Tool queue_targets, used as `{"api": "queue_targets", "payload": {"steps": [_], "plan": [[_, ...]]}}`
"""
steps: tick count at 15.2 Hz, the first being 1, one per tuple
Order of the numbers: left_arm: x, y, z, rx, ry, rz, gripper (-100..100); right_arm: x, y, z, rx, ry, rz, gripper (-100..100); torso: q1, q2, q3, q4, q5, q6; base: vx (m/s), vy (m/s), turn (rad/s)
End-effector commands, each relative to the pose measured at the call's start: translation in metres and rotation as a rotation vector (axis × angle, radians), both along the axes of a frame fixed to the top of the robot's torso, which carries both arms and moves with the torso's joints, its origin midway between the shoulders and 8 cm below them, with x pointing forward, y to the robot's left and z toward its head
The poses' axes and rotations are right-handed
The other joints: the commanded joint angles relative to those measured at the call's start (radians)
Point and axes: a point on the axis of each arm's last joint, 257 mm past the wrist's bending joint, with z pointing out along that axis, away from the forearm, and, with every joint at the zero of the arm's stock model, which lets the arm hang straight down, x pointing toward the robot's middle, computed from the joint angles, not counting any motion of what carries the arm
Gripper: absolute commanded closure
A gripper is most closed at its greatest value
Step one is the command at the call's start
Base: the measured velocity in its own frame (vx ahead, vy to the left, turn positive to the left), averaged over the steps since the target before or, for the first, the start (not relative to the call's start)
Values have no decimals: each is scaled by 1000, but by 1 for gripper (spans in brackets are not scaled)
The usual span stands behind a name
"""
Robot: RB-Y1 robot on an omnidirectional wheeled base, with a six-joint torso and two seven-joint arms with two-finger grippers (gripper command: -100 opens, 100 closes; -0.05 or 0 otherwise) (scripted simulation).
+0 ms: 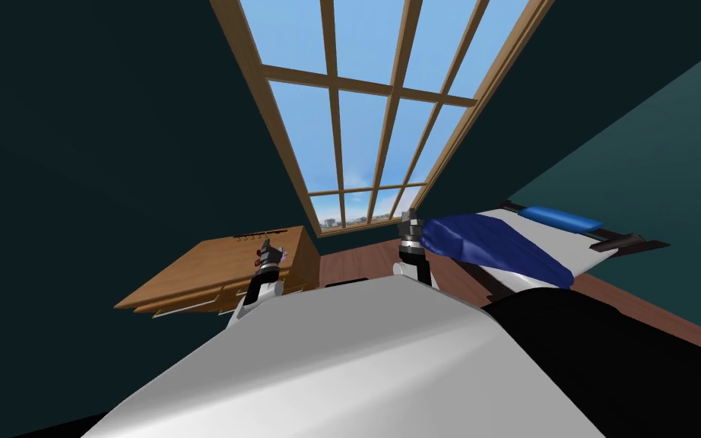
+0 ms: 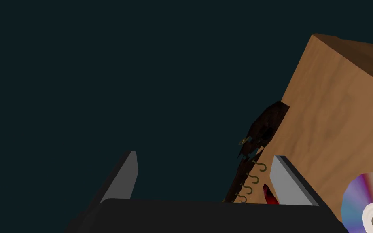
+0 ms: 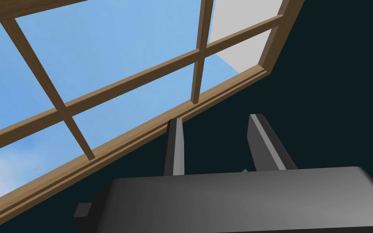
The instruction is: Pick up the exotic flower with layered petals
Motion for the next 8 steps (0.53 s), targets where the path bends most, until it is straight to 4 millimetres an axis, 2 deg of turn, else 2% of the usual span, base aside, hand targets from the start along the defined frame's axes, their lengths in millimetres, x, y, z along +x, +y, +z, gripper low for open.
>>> {"api": "queue_targets", "payload": {"steps": [1,5,8], "plan": [[-5,10,-24,-59,39,34,-100,0,0,0,0,0,0,0,0,0,0,0,0,0,29,-11,-15],[-17,26,-70,-184,106,107,-100,0,0,0,0,0,0,0,1,-1,-1,0,0,0,41,0,-3],[-28,31,-100,-270,142,158,-100,0,0,0,0,0,0,0,4,-1,-1,0,1,0,42,48,16]]}}
